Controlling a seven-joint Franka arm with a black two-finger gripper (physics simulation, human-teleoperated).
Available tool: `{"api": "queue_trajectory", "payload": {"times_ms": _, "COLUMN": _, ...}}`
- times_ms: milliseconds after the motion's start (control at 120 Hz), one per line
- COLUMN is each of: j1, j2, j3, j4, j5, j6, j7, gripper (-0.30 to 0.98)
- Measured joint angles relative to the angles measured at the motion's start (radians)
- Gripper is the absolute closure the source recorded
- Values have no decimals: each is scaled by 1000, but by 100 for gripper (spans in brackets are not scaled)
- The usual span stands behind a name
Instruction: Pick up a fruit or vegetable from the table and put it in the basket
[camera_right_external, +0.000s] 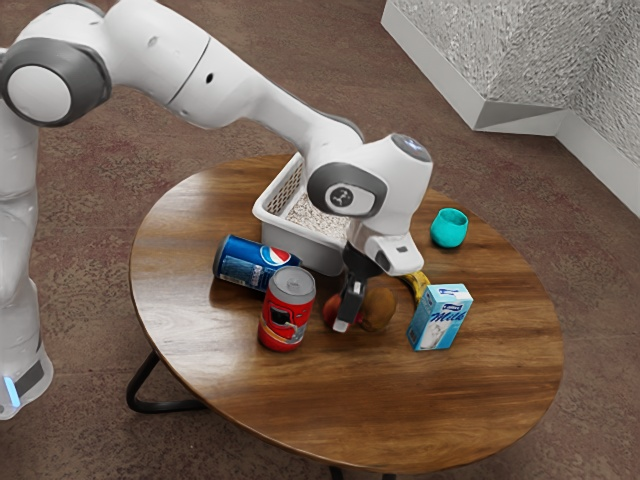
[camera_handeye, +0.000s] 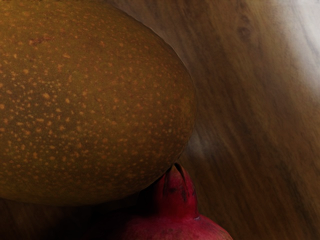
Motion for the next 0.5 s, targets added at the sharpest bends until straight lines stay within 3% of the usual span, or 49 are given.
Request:
{"api": "queue_trajectory", "payload": {"times_ms": 42, "j1": 0, "j2": 1, "j3": 0, "j4": -1, "j5": 0, "j6": 5, "j7": 0, "gripper": 0}}
{"api": "queue_trajectory", "payload": {"times_ms": 167, "j1": -1, "j2": -2, "j3": 0, "j4": -22, "j5": -1, "j6": 18, "j7": -3, "gripper": 25}}
{"api": "queue_trajectory", "payload": {"times_ms": 225, "j1": 0, "j2": -3, "j3": 0, "j4": -24, "j5": 3, "j6": 24, "j7": -7, "gripper": 31}}
{"api": "queue_trajectory", "payload": {"times_ms": 500, "j1": -1, "j2": -24, "j3": -1, "j4": -1, "j5": 16, "j6": 20, "j7": -25, "gripper": 32}}
